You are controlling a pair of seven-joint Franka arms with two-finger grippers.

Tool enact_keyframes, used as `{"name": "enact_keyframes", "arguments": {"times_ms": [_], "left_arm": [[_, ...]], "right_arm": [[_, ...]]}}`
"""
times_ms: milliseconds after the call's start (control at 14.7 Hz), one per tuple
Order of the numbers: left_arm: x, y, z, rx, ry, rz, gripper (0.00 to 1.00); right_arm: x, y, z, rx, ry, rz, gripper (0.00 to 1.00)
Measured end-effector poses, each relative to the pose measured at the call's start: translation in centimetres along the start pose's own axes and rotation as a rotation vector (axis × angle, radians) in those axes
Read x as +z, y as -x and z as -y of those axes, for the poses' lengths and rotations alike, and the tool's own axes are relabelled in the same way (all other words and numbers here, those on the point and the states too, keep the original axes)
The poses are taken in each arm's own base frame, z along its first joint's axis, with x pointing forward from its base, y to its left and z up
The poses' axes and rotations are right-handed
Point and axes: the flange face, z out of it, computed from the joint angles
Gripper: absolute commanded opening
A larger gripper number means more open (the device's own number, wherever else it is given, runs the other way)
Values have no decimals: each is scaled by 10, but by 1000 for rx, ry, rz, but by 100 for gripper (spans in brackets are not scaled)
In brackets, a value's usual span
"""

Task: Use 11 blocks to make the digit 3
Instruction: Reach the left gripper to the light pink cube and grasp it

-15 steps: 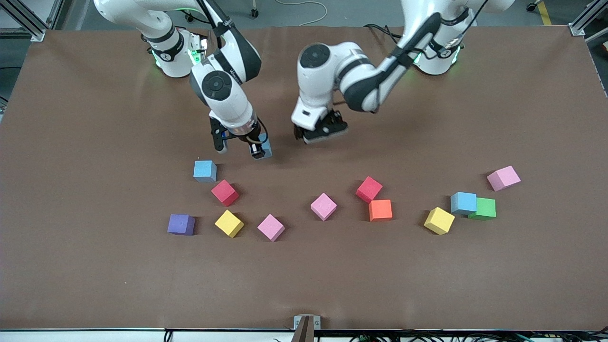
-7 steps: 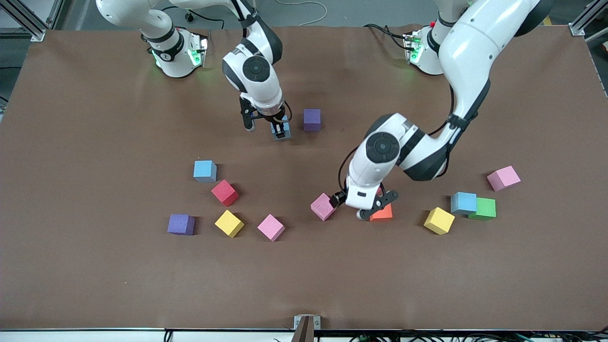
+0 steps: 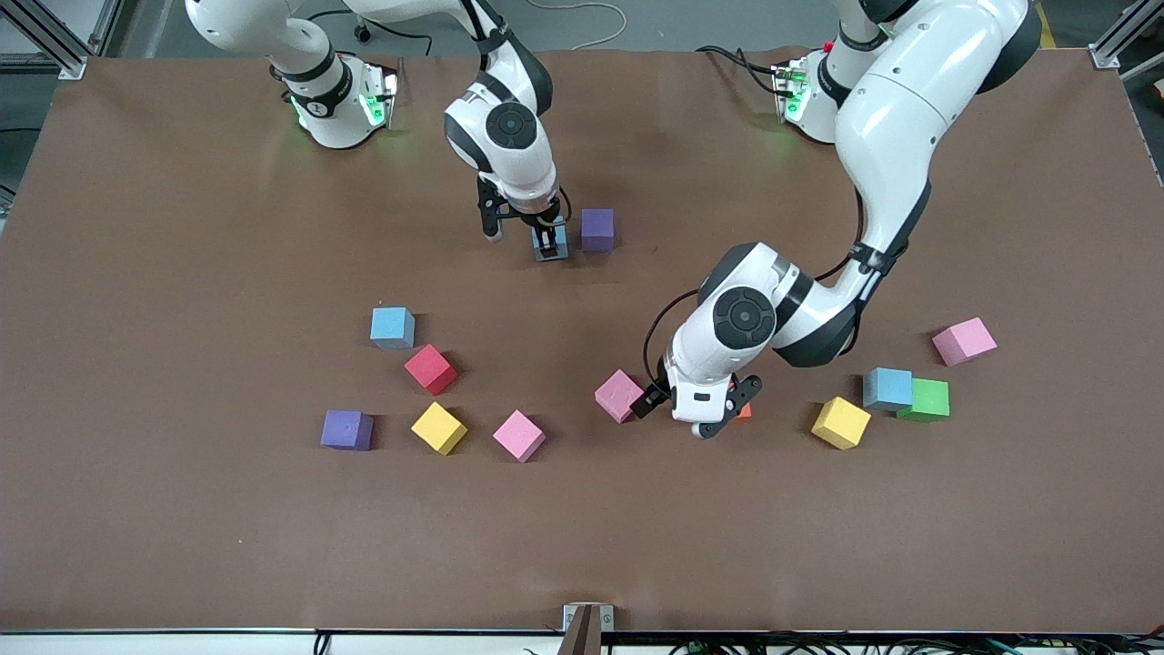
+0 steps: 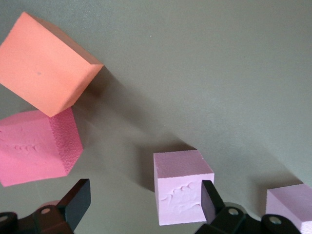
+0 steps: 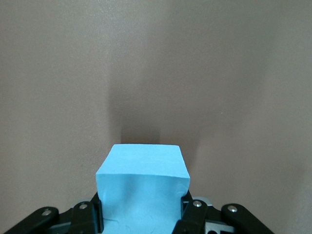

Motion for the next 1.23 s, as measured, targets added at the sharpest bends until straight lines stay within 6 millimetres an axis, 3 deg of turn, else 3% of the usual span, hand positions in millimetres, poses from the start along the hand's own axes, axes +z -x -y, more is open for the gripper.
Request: {"name": "enact_keyframes", "arguments": {"times_ms": [204, 477, 817, 1090, 1226], "left_arm": [[6, -1, -9, -31, 15, 7, 100], [27, 12, -24, -48, 7, -21, 100], [38, 22, -37, -68, 31, -16, 100], [59, 21, -36, -90, 50, -7, 85], [67, 22, -35, -97, 46, -3, 64]], "right_arm": [[0, 0, 0, 22, -1, 0, 1], [2, 6, -7, 29, 2, -2, 1], [16, 17, -16, 20, -17, 9, 1], [16, 19, -17, 18, -18, 10, 1], [16, 21, -18, 13, -18, 10, 1]]}}
